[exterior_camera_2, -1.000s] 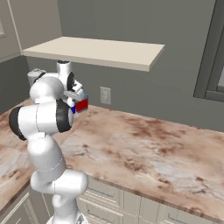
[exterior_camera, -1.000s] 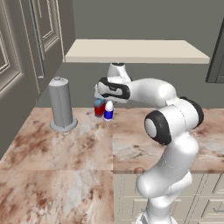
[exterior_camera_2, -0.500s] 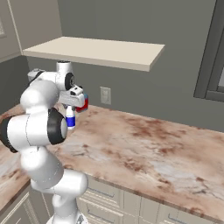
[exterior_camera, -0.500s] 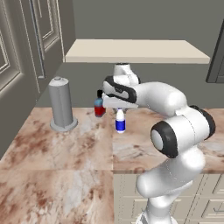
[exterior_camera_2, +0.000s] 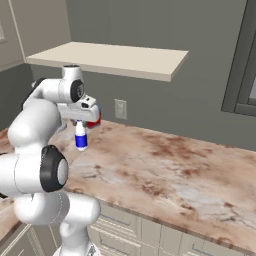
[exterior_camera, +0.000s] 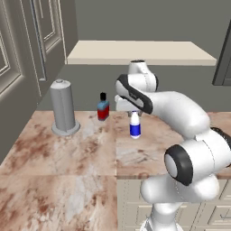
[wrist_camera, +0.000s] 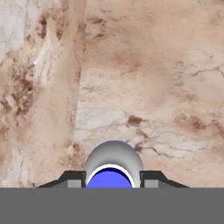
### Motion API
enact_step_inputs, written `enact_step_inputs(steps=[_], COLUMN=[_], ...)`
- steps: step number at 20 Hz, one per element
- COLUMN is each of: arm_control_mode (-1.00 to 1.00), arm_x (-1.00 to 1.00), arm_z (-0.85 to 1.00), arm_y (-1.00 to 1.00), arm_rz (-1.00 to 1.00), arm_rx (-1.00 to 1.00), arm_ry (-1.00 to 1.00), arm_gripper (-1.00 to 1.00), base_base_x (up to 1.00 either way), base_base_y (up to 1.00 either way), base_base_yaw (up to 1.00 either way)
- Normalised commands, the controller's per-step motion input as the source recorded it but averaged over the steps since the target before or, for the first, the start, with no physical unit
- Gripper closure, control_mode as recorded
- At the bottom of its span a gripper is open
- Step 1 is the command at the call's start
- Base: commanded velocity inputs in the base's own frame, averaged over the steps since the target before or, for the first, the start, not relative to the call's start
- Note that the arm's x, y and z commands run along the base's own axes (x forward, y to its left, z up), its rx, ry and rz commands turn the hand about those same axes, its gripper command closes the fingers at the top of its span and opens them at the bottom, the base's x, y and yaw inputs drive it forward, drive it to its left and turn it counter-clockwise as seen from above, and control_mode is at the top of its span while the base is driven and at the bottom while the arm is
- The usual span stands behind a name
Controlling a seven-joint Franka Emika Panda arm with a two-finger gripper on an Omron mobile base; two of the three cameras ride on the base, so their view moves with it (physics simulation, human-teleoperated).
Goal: Place the drinks on the dining counter in a tight cluster.
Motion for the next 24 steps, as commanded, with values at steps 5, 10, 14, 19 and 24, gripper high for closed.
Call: enact_step_inputs(steps=[5, 10, 14, 19, 24], arm_control_mode=[-1.00, -1.00, -1.00, -1.00, -1.00], arm_x=[-0.79, -0.82, -0.61, -0.08, -0.01], arm_z=[0.50, 0.79, 0.36, 0.07, 0.00], arm_y=[-0.38, -0.38, -0.22, 0.00, 0.00], arm_rz=[0.11, 0.18, 0.22, 0.06, 0.00], arm_rx=[0.00, 0.01, 0.10, 0.03, 0.00], arm_ry=[-0.05, -0.07, -0.12, -0.03, 0.00], arm_gripper=[1.00, 1.00, 1.00, 1.00, 1.00], base_base_x=[0.00, 0.00, 0.00, 0.00, 0.00], base_base_y=[0.00, 0.00, 0.00, 0.00, 0.00], base_base_yaw=[0.00, 0.00, 0.00, 0.00, 0.00])
